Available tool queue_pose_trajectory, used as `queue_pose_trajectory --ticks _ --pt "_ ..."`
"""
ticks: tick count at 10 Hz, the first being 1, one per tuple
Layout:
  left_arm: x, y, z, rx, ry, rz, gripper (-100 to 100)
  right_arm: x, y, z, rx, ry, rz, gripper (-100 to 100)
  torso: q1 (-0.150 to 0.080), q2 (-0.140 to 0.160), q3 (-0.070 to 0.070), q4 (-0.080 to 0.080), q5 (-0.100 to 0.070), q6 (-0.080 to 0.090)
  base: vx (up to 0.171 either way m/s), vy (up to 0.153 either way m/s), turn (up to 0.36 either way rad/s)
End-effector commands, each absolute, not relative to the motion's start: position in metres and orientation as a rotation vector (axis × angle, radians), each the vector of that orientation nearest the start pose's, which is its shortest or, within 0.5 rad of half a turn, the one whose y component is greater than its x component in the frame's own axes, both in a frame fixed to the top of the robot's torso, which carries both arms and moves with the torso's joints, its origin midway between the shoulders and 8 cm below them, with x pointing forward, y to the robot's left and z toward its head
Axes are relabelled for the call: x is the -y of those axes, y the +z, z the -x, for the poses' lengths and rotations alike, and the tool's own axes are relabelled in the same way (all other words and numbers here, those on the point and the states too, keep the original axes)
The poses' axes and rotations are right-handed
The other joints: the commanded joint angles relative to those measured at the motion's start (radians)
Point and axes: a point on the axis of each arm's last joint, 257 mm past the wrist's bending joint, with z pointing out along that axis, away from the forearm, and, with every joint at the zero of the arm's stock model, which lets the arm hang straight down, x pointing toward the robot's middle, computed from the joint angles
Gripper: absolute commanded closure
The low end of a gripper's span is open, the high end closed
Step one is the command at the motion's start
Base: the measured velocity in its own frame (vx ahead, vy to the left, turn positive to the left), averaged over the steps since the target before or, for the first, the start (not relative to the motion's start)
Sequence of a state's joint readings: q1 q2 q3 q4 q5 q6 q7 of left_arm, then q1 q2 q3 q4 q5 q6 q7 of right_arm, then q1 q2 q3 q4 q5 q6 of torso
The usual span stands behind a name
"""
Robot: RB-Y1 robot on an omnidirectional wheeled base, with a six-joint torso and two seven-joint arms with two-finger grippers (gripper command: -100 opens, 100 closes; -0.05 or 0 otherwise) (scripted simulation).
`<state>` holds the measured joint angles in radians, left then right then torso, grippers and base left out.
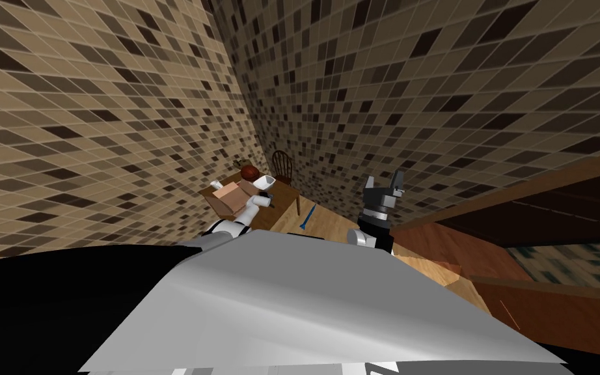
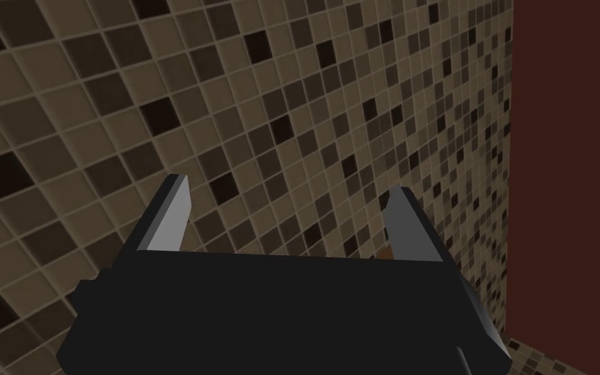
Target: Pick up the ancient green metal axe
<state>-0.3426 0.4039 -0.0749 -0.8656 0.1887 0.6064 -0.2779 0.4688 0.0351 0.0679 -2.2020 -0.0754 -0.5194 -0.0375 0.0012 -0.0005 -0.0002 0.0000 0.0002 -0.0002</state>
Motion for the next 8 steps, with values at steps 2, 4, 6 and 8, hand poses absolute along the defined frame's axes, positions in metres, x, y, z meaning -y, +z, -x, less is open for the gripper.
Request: queue_pose_trajectory --ticks 2,4,6,8 --pt "-0.416 -0.489 -0.477 -2.092 -0.142 1.507 -100 0.267 0.003 -0.36 -0.545 1.454 -0.778 0 0.0 0.0 0.0 0.0 0.0 -0.001 -0.002 0.036 -0.087" --pt "-0.419 -0.497 -0.467 -2.113 -0.107 1.537 -100 0.267 0.003 -0.36 -0.545 1.454 -0.778 0 0.001 0.0 0.0 0.0 0.0 -0.001 0.0 0.038 -0.086" --pt "-0.424 -0.509 -0.453 -2.138 -0.06 1.576 -100 0.267 0.003 -0.36 -0.545 1.454 -0.778 0 0.002 0.0 0.0 0.0 0.0 0.0 0.002 0.044 -0.097" --pt "-0.427 -0.515 -0.444 -2.155 -0.027 1.601 -100 0.267 0.003 -0.36 -0.545 1.454 -0.778 0 0.001 0.0 0.0 0.0 0.0 -0.001 0.006 0.023 -0.058"
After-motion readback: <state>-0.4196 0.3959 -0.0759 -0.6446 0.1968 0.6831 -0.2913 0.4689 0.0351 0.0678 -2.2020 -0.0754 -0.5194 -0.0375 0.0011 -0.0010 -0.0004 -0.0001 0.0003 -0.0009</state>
